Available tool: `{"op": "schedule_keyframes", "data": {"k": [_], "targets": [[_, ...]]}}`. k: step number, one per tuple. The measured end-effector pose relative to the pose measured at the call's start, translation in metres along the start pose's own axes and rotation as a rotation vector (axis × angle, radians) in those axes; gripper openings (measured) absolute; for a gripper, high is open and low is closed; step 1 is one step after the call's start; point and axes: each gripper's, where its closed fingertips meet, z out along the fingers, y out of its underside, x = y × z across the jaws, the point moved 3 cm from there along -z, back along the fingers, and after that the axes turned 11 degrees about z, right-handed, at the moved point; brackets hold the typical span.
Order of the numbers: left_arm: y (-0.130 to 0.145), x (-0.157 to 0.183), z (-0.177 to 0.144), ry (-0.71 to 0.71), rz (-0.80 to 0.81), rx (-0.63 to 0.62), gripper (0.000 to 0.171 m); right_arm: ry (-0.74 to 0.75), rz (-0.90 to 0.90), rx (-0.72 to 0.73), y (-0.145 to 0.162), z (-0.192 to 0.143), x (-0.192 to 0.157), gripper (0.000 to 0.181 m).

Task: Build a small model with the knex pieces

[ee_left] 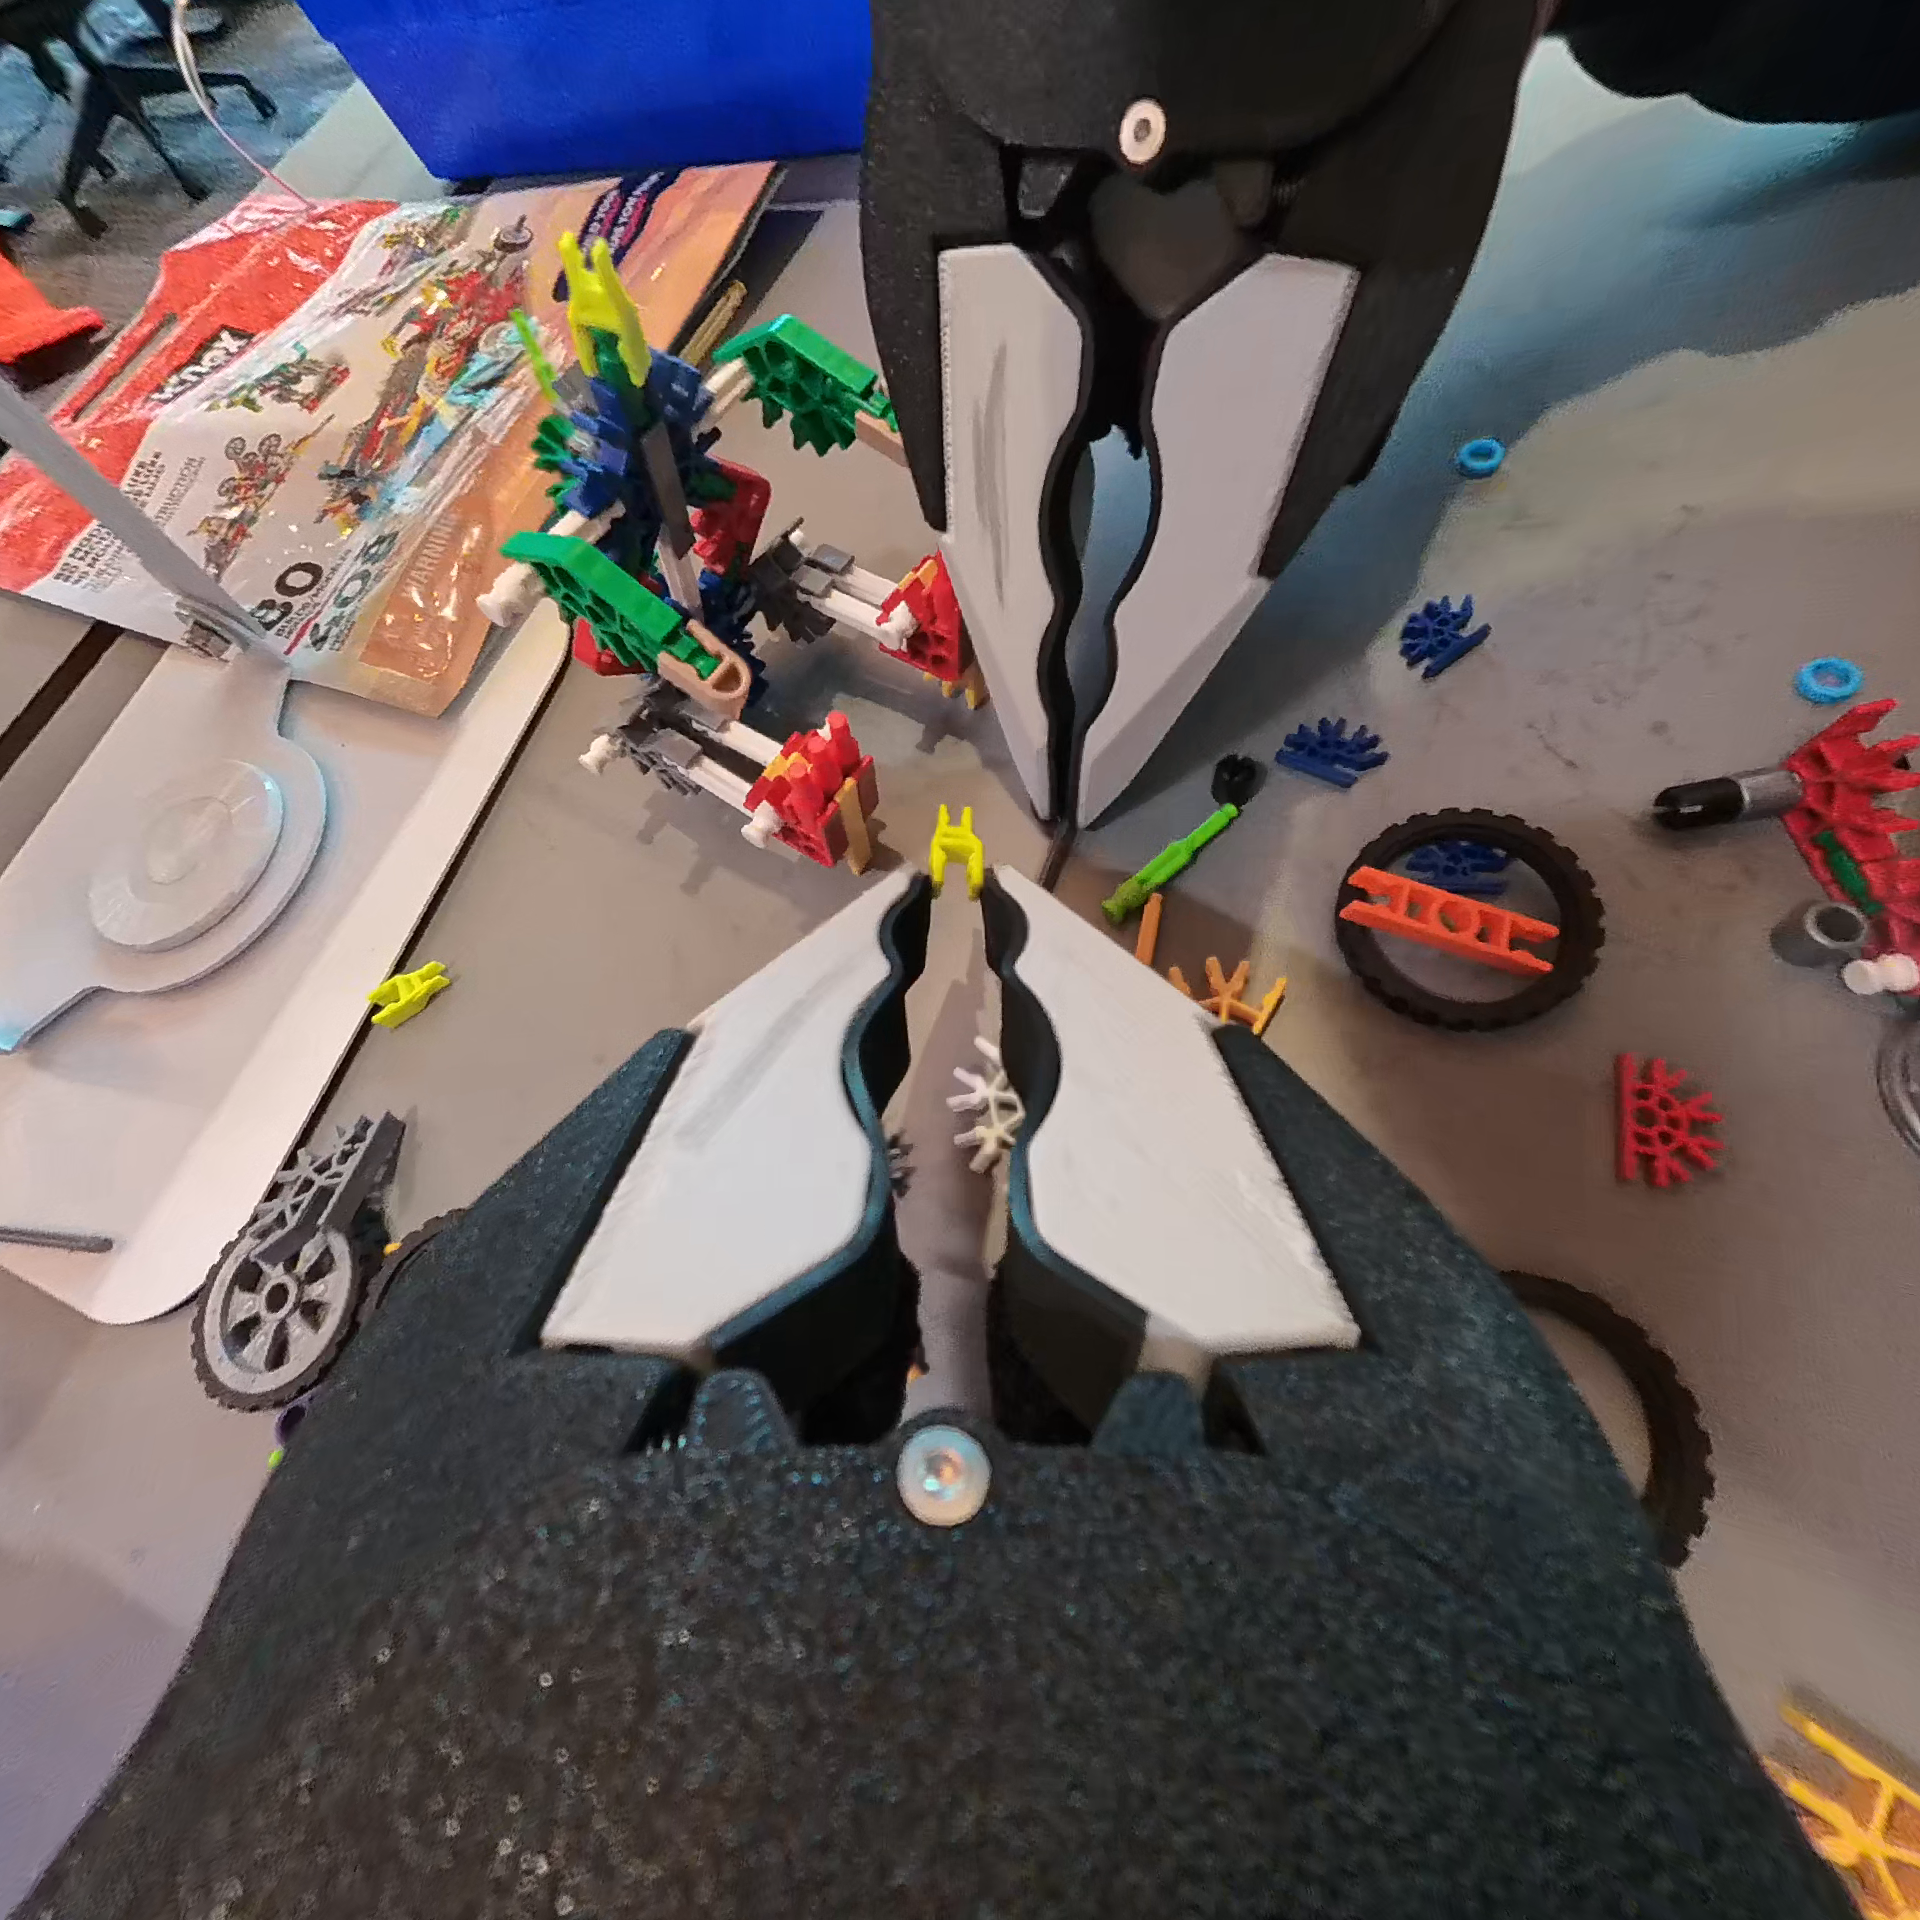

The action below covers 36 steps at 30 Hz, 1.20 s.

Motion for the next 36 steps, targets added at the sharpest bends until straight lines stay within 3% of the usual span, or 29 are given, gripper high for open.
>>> {"op": "schedule_keyframes", "data": {"k": [11, 36], "targets": [[-0.003, 0.017, 0.017, 0.107, 0.097, -0.08, 0.007, -0.045, -0.015, -0.017, 0.012, -0.01, 0.002, 0.002], [0.006, 0.024, 0.024, 0.156, 0.195, -0.221, 0.008, -0.072, 0.017, 0.021, 0.01, -0.007, 0.004, 0.002]]}}
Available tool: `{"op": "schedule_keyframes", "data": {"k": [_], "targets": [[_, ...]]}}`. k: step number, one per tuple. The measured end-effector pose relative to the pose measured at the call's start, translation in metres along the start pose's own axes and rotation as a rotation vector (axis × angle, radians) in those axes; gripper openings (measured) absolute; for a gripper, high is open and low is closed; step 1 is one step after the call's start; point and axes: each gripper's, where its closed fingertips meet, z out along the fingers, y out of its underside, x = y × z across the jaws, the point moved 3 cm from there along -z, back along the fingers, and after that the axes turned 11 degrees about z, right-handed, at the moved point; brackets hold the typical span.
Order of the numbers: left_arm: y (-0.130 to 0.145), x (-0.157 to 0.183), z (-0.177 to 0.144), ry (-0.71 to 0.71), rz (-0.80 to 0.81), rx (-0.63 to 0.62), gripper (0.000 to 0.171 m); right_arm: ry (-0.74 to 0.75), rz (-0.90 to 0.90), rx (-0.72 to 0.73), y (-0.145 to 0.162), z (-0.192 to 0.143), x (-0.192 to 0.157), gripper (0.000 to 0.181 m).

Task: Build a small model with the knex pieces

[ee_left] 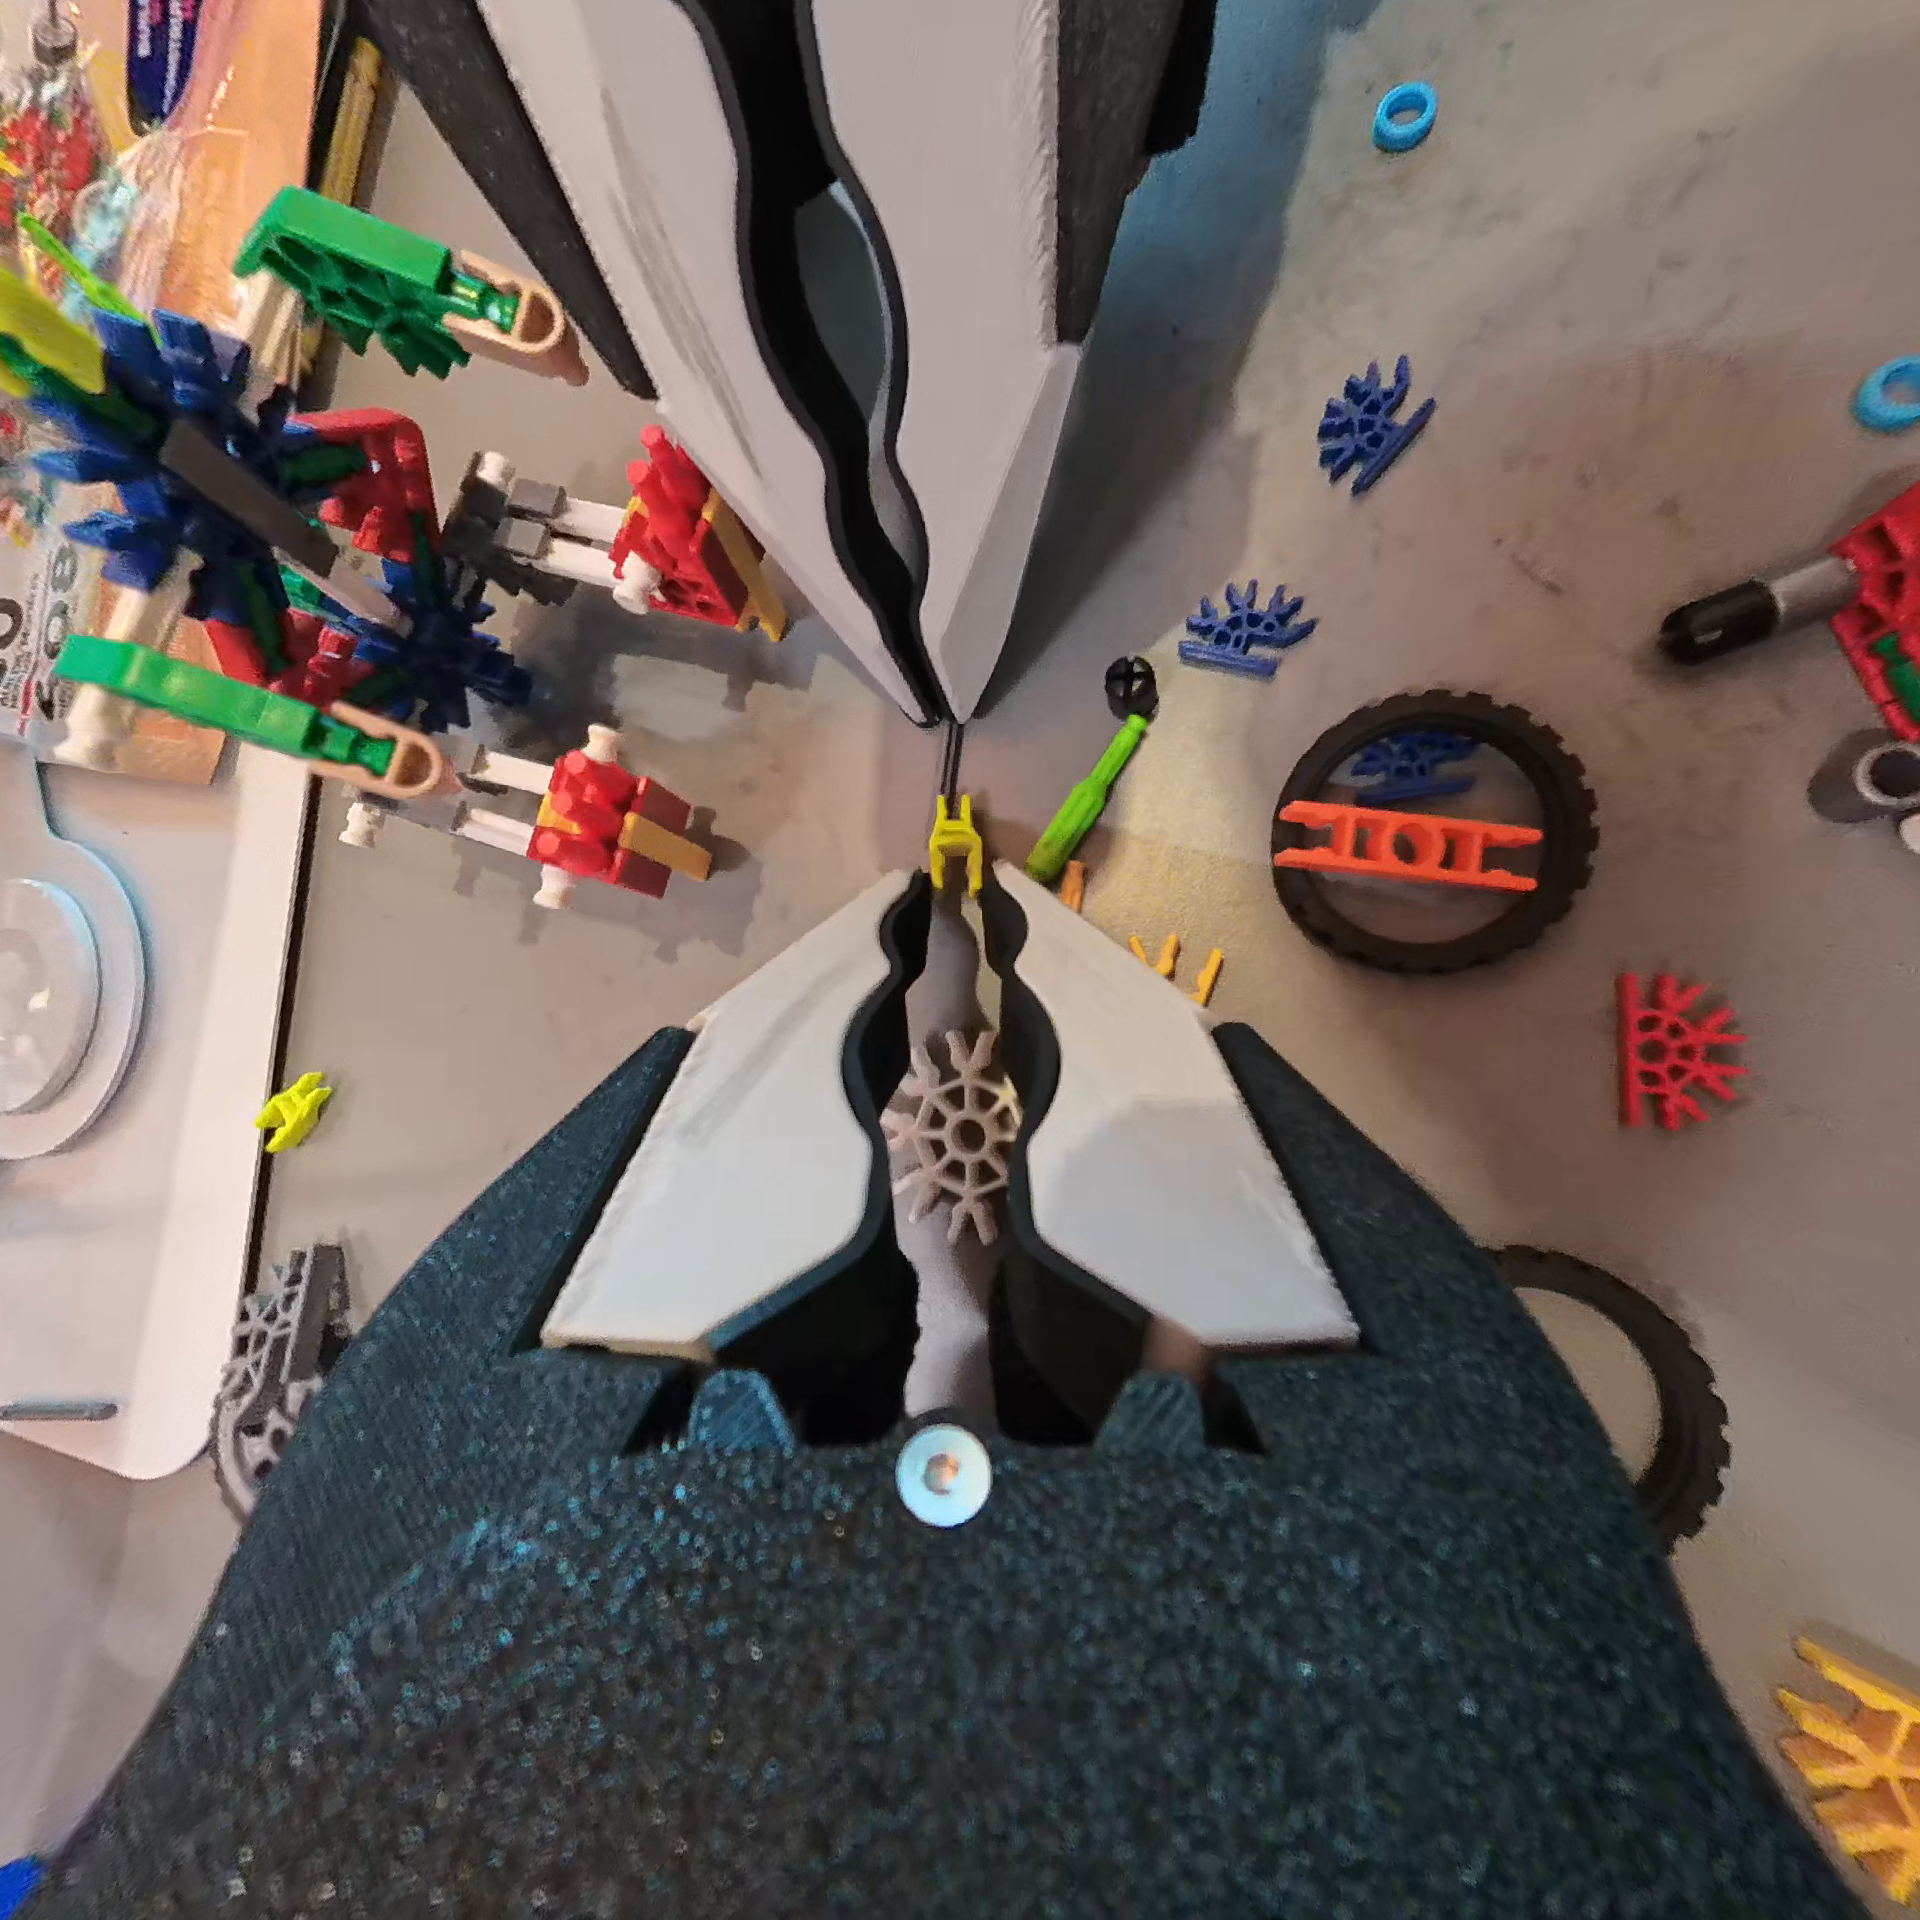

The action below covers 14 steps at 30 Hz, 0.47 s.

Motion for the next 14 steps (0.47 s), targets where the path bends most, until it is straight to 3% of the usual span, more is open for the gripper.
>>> {"op": "schedule_keyframes", "data": {"k": [14], "targets": [[-0.0065, -0.0009, 0.0035, -0.021, 0.07, -0.058, 0.007, -0.008, 0.004, 0.018, -0.0042, 0.004, -0.0034, 0.002]]}}
